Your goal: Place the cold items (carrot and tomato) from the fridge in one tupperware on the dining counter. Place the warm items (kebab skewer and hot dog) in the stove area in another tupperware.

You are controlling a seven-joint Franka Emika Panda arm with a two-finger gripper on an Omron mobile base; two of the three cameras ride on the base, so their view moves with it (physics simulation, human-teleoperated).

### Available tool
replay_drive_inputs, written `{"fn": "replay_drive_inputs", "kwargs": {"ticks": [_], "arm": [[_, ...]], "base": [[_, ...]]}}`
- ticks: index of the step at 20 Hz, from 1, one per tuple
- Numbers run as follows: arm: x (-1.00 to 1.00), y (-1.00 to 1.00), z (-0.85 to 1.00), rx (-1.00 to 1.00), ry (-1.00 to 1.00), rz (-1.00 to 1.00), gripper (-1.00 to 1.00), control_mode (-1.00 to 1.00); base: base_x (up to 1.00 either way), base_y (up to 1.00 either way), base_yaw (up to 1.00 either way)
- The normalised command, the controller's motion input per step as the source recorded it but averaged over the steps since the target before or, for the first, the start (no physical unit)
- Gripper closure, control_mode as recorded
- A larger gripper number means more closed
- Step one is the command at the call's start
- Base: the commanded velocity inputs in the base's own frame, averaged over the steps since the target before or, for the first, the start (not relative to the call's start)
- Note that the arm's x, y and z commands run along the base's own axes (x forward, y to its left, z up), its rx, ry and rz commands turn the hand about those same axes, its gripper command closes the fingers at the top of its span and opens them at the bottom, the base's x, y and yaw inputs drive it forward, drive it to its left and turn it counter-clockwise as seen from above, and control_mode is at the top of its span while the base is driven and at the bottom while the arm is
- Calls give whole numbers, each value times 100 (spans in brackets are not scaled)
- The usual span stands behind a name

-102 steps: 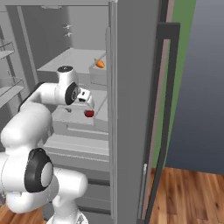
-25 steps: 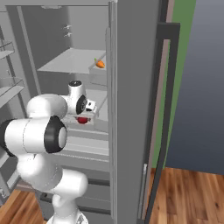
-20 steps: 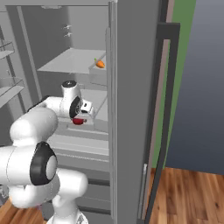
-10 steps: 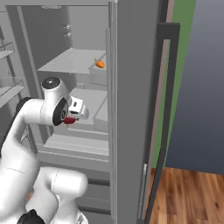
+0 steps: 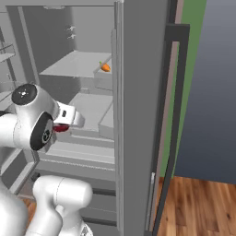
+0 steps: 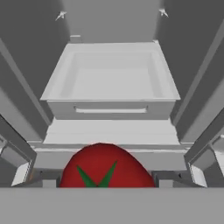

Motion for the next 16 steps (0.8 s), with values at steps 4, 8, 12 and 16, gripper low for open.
{"fn": "replay_drive_inputs", "kwargs": {"ticks": [4, 8, 12, 16], "arm": [[-67, 0, 61, 0, -11, -1, 100, -100], [-71, -3, 34, 0, -9, 0, 100, -100], [-61, -3, 4, 0, -8, 0, 100, 100], [0, 0, 0, 0, 0, 0, 100, 100]], "base": [[0, 0, 0], [0, 0, 0], [-25, 0, 1], [-99, 1, 6]]}}
